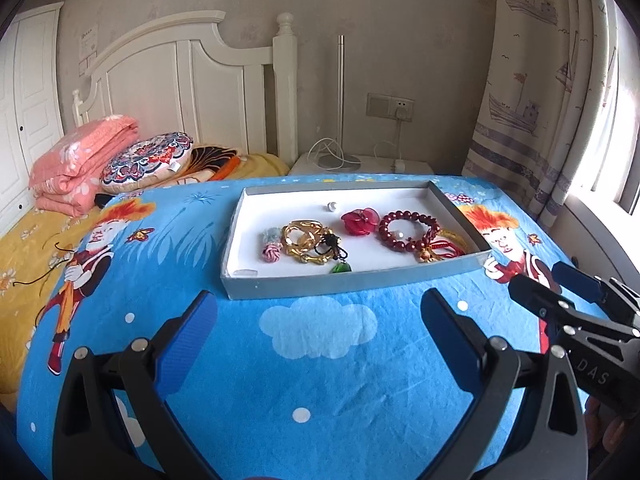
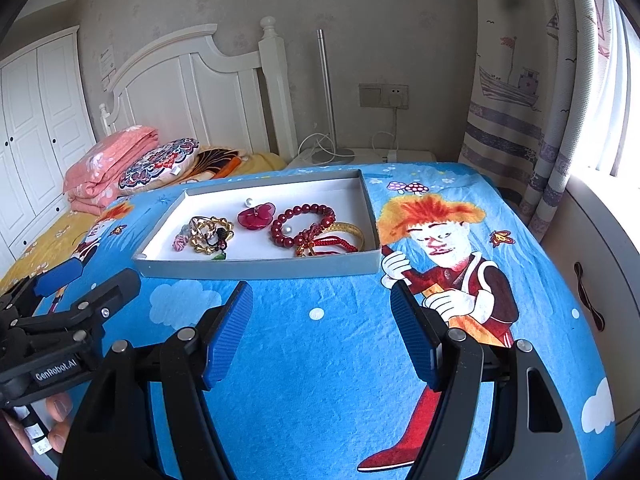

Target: Organize jewelry

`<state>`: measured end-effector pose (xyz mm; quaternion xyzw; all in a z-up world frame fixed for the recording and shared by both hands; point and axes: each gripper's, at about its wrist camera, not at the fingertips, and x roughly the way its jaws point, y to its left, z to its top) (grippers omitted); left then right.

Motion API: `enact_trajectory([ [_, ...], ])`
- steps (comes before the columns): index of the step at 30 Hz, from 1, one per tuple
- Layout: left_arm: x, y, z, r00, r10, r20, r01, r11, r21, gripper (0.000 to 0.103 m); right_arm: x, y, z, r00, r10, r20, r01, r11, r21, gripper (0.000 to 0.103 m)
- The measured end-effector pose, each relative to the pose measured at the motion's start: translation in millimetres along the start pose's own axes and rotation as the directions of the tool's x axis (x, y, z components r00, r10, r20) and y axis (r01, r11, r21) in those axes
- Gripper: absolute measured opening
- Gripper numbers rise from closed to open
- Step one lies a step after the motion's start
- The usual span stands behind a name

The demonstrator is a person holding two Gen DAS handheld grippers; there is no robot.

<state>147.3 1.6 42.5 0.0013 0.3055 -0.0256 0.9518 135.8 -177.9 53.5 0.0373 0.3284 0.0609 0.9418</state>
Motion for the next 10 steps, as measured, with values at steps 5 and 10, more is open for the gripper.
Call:
enact_trajectory([
  [5,0.7,-0.9,3.1,1.000,0.007,0.005,-0.007,1.000,0.001,0.098,0.3,0.5,-0.4,1.000,0.000,0.000,0.000,1.000,0.002,0.068],
  [10,4.4,-1.1,4.0,1.000,0.011,-0.005,-0.011,1.000,0.003,0.099,2.2,-0.6,0.7,1.000,0.002,-0.003,-0.002,1.000,0.004,0.069],
])
